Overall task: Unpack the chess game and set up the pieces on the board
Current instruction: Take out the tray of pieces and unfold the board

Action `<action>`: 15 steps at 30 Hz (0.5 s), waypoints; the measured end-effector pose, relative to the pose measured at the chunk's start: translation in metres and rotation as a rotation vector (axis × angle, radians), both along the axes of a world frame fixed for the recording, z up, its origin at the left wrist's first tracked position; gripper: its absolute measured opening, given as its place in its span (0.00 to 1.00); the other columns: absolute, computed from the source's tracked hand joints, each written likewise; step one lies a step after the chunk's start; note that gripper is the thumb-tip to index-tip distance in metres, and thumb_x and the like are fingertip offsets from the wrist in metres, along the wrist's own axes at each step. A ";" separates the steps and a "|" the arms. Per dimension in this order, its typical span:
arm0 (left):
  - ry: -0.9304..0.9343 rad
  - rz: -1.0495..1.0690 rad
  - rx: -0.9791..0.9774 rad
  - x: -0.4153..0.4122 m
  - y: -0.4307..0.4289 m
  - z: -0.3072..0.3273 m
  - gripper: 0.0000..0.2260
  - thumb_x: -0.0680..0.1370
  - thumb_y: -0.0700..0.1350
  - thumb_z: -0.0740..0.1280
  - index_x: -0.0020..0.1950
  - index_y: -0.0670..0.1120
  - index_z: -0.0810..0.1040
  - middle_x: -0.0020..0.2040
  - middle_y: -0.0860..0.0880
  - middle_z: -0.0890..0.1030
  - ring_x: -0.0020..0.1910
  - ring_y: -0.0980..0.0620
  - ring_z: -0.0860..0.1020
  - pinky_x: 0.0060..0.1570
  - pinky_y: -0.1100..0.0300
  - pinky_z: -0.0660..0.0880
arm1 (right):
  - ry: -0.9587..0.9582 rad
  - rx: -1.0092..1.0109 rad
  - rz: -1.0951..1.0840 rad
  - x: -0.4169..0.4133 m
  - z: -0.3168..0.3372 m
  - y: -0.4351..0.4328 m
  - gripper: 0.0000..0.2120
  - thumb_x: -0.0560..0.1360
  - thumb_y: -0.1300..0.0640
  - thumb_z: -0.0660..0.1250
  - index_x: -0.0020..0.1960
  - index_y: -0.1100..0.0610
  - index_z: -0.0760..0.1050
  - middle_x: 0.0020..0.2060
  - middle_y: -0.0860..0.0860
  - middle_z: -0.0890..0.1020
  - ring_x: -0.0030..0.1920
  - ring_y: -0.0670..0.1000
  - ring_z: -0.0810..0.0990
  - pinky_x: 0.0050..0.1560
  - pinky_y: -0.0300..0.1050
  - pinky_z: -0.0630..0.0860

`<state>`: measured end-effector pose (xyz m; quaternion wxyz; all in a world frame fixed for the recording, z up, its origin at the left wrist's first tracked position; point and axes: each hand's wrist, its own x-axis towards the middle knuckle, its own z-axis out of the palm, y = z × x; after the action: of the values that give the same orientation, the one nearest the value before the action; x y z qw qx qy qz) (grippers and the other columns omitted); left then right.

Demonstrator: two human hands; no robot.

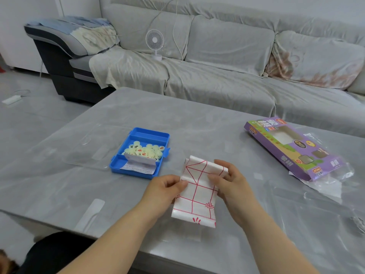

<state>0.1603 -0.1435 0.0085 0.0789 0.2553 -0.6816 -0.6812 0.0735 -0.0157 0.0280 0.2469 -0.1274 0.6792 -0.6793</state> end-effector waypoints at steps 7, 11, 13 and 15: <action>-0.021 0.035 0.061 0.007 0.006 0.010 0.05 0.73 0.42 0.67 0.38 0.44 0.80 0.34 0.50 0.83 0.35 0.52 0.82 0.34 0.63 0.77 | -0.033 0.026 -0.040 0.008 0.001 0.008 0.06 0.76 0.61 0.62 0.46 0.58 0.78 0.39 0.52 0.83 0.39 0.51 0.81 0.42 0.43 0.79; 0.001 0.060 0.125 0.008 0.011 0.015 0.09 0.72 0.42 0.69 0.33 0.43 0.75 0.27 0.51 0.81 0.29 0.55 0.80 0.31 0.63 0.73 | 0.030 0.030 -0.092 0.008 0.009 0.011 0.09 0.76 0.61 0.61 0.40 0.55 0.77 0.34 0.50 0.82 0.36 0.49 0.79 0.42 0.42 0.78; 0.022 0.098 0.154 0.008 0.013 0.017 0.11 0.73 0.43 0.68 0.31 0.43 0.72 0.26 0.52 0.80 0.27 0.56 0.79 0.30 0.64 0.72 | 0.071 0.052 -0.105 0.008 0.010 0.014 0.12 0.77 0.60 0.59 0.38 0.55 0.77 0.34 0.50 0.81 0.35 0.48 0.78 0.37 0.36 0.78; 0.068 0.156 0.203 0.008 0.013 0.018 0.11 0.74 0.44 0.67 0.32 0.43 0.72 0.29 0.50 0.81 0.32 0.53 0.80 0.33 0.62 0.74 | 0.100 0.030 -0.108 0.009 0.010 0.017 0.13 0.78 0.61 0.58 0.38 0.54 0.76 0.32 0.48 0.81 0.33 0.46 0.79 0.33 0.31 0.77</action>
<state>0.1682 -0.1303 0.0262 0.1281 0.2910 -0.5842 -0.7467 0.0830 0.0011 0.0381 0.1779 -0.1207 0.7066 -0.6742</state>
